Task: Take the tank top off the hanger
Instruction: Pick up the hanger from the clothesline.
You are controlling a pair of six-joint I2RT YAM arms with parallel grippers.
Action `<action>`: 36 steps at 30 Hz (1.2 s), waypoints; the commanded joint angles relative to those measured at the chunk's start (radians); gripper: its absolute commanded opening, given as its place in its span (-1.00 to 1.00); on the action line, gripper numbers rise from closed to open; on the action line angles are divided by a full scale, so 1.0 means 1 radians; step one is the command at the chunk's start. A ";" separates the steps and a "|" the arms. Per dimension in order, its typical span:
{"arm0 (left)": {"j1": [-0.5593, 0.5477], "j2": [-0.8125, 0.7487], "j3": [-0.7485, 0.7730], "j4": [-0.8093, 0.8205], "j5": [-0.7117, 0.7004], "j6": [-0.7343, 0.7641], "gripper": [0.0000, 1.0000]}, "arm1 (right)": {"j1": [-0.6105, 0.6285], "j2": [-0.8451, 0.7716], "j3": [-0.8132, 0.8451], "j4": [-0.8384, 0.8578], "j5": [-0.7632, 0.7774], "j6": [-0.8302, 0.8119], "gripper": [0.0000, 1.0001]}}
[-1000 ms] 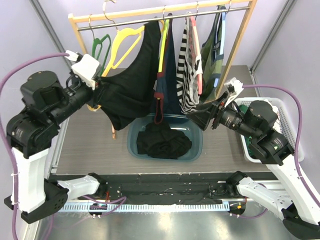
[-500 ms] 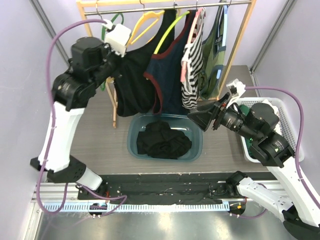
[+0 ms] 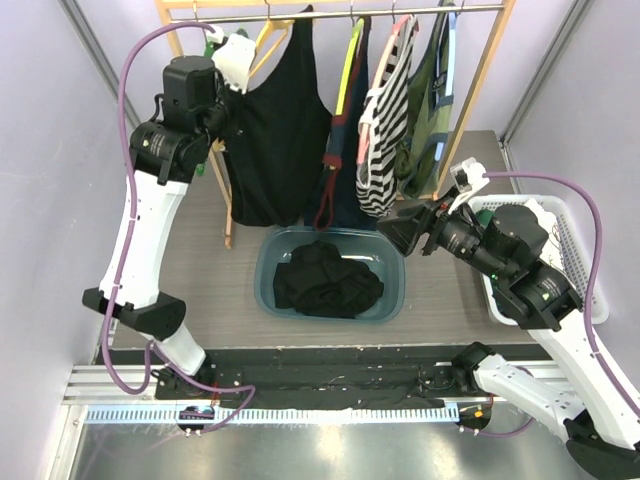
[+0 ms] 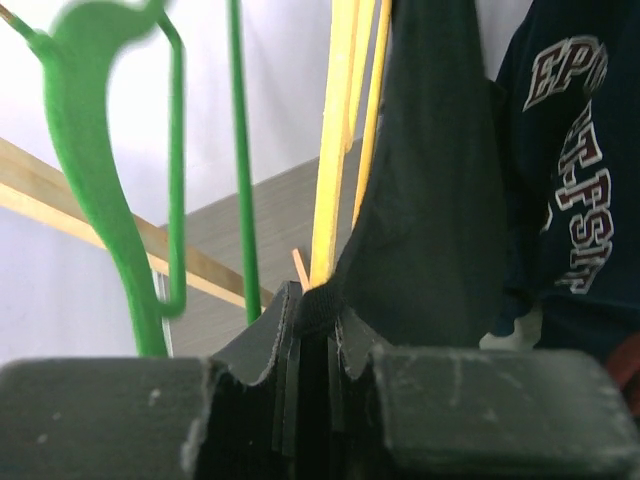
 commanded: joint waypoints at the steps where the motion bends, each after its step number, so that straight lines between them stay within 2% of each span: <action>1: 0.010 0.040 0.143 0.094 0.007 -0.028 -0.99 | -0.004 0.009 -0.001 0.024 0.079 0.004 0.42; 4: 0.018 0.095 0.212 0.066 0.015 -0.037 -1.00 | -0.004 0.004 0.001 0.024 0.091 0.012 0.42; 11: 0.018 0.095 0.160 0.065 0.065 -0.062 -1.00 | -0.004 -0.017 0.002 -0.005 0.148 0.015 0.42; 15: 0.018 0.049 0.131 0.042 0.082 -0.065 -1.00 | -0.004 -0.013 0.004 -0.014 0.160 0.022 0.41; 20: 0.018 -0.089 0.099 -0.001 0.150 -0.108 -1.00 | -0.004 0.006 0.002 -0.015 0.142 0.048 0.42; 26: 0.016 -0.264 -0.037 0.031 0.183 -0.120 -1.00 | -0.004 0.050 0.033 -0.006 0.119 0.065 0.40; 34: 0.016 -0.315 -0.051 -0.044 0.213 -0.102 -0.99 | -0.004 0.073 0.068 -0.020 0.128 0.084 0.40; 36: 0.016 -0.316 -0.053 -0.072 0.257 -0.074 -0.99 | -0.004 0.075 0.073 -0.026 0.129 0.082 0.40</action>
